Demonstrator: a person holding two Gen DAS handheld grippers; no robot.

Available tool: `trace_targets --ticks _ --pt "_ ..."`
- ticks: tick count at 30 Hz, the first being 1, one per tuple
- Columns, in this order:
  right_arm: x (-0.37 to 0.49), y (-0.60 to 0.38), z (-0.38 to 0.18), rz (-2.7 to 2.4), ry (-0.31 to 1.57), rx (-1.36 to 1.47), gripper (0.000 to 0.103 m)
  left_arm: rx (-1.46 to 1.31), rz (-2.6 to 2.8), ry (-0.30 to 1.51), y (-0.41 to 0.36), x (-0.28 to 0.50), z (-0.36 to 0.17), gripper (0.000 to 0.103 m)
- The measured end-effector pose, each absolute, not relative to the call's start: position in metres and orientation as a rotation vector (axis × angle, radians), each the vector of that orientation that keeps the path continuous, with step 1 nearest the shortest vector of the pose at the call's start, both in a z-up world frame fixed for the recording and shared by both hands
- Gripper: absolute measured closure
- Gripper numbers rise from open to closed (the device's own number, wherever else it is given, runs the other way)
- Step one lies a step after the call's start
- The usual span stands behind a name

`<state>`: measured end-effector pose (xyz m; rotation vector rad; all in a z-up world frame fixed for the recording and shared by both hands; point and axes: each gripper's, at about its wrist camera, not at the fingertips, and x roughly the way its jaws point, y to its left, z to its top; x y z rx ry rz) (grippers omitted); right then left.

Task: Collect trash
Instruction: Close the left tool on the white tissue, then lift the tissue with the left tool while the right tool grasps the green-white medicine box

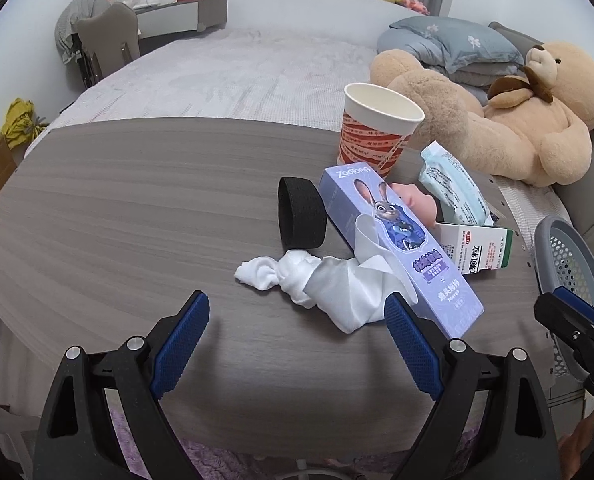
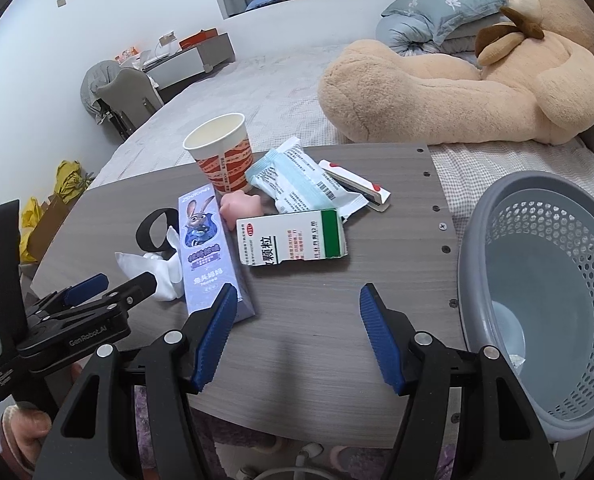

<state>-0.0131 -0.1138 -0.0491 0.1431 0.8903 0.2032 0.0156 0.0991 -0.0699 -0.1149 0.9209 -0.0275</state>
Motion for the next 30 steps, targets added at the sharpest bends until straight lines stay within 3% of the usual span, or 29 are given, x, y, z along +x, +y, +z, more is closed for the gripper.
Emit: trace_targets --ticks 3,11,15,28,30 --pt "-0.012 -0.118 -0.051 0.196 0.894 0.155 0.042 -0.126 -0.033 0.930 0.099 0.019 -0.075 0.020" --pt "-0.011 -0.120 -0.055 0.196 0.903 0.160 0.042 -0.149 -0.040 0.946 0.101 0.027 -0.082 0.046" --pt "-0.011 -0.120 -0.057 0.196 0.906 0.159 0.042 -0.149 -0.062 0.947 0.101 0.028 -0.082 0.074" --pt "-0.008 -0.117 -0.056 0.197 0.906 0.152 0.042 -0.090 -0.034 0.886 0.113 0.001 -0.059 0.077" --pt "-0.006 -0.115 -0.055 0.196 0.902 0.147 0.037 -0.088 -0.029 0.869 0.116 -0.003 -0.053 0.077"
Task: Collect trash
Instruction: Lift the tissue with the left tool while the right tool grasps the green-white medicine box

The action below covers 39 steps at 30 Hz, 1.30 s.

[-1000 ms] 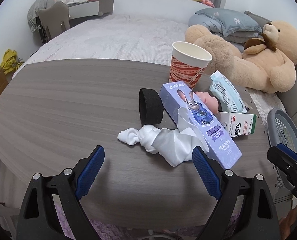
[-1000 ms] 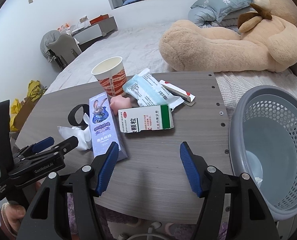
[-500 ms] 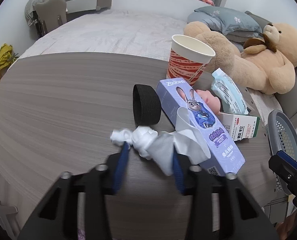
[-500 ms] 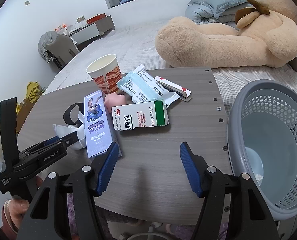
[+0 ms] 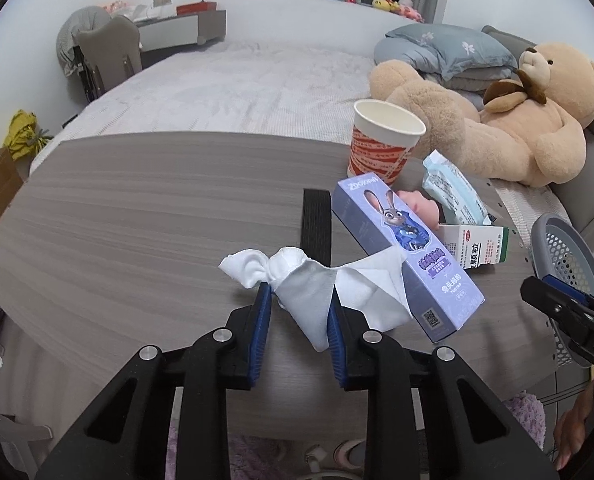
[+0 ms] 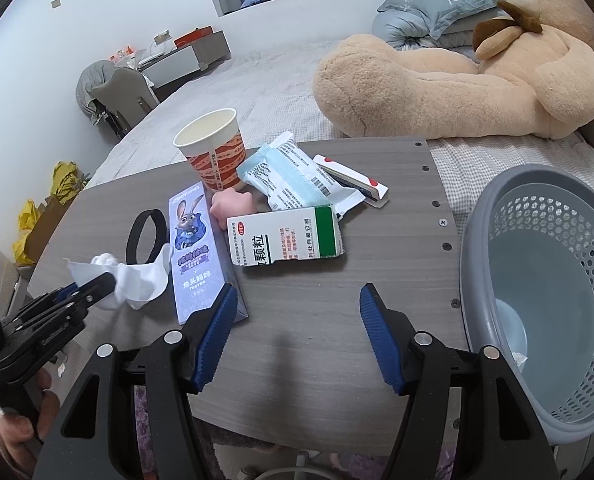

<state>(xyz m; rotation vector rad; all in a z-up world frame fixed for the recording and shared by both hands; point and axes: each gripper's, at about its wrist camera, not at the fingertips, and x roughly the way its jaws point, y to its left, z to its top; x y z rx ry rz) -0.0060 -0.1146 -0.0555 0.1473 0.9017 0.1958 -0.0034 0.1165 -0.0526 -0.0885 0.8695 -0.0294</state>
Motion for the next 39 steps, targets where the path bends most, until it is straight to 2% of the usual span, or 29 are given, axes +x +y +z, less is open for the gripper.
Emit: trace_targets --ticks 9,39 --pt "0.014 -0.106 -0.054 0.183 0.878 0.152 0.021 -0.103 -0.024 0.802 0.129 -0.010 -0.030 0.077" --pt "0.066 -0.080 -0.084 0.157 0.951 0.136 0.018 -0.133 -0.018 0.772 0.138 -0.005 -0.026 0.077"
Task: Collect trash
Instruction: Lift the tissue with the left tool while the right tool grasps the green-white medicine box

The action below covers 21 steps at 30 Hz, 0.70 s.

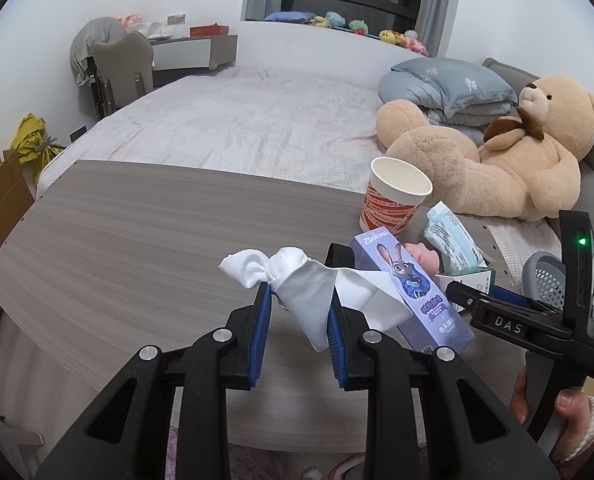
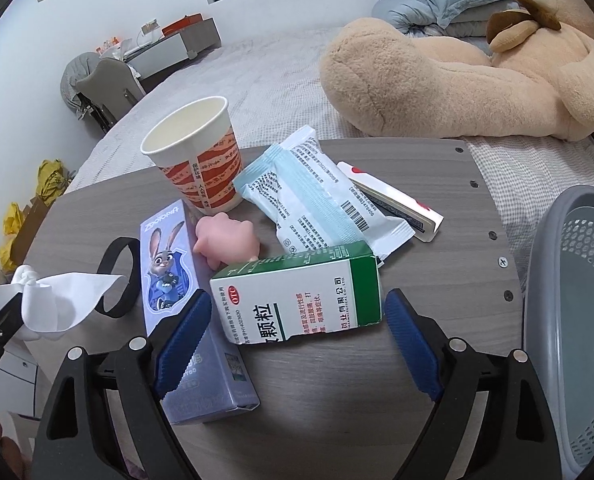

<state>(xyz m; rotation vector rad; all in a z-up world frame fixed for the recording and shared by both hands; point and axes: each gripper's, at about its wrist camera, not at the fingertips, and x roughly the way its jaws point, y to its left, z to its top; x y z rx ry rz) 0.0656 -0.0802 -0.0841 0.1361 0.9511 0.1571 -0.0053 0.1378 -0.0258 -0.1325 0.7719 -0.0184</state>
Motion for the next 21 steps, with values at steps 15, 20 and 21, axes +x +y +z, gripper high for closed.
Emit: trace_targets --ticks 15,20,21 --pt "0.060 -0.075 -0.081 0.159 0.920 0.097 0.019 -0.127 -0.022 0.766 0.134 -0.008 -0.022 0.077" --pt "0.054 -0.077 -0.074 0.164 0.903 0.109 0.019 -0.120 -0.027 0.755 0.131 -0.011 -0.016 0.077" --pt "0.052 -0.078 -0.073 0.165 0.901 0.112 0.019 -0.118 -0.029 0.752 0.130 -0.012 -0.014 0.077"
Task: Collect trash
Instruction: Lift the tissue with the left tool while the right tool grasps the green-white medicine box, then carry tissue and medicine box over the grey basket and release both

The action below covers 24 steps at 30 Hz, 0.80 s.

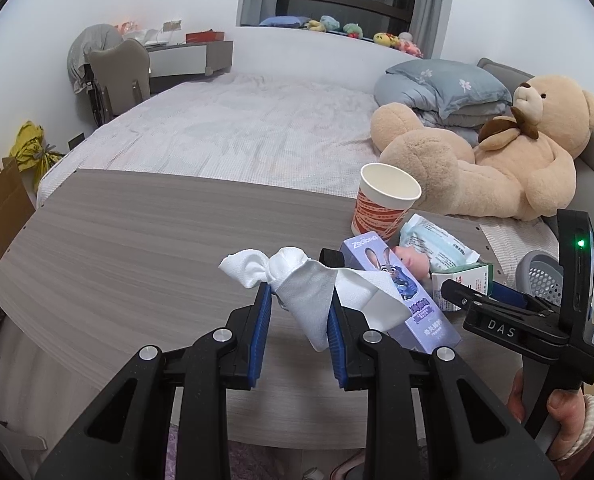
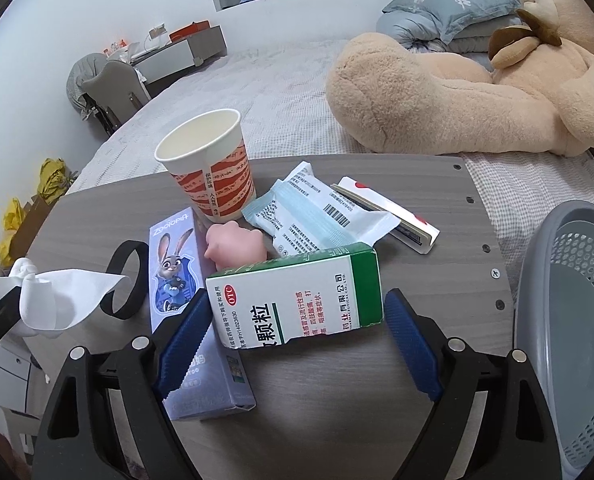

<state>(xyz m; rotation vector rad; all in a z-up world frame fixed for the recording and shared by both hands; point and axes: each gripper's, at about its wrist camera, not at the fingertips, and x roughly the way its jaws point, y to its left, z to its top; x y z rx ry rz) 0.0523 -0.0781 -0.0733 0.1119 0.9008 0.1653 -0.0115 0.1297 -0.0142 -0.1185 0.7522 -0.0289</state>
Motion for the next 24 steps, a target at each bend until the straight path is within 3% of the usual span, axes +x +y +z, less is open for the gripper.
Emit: trace_targets --ticks 11,24 --pt "0.018 -0.101 -0.050 0.160 0.860 0.137 0.019 -0.081 -0.088 0.732 0.103 -0.019 0.001 0.077" --pt "-0.026 -0.173 -0.023 0.070 0.795 0.201 0.019 0.016 -0.222 0.737 0.020 -0.015 0.008 0.077"
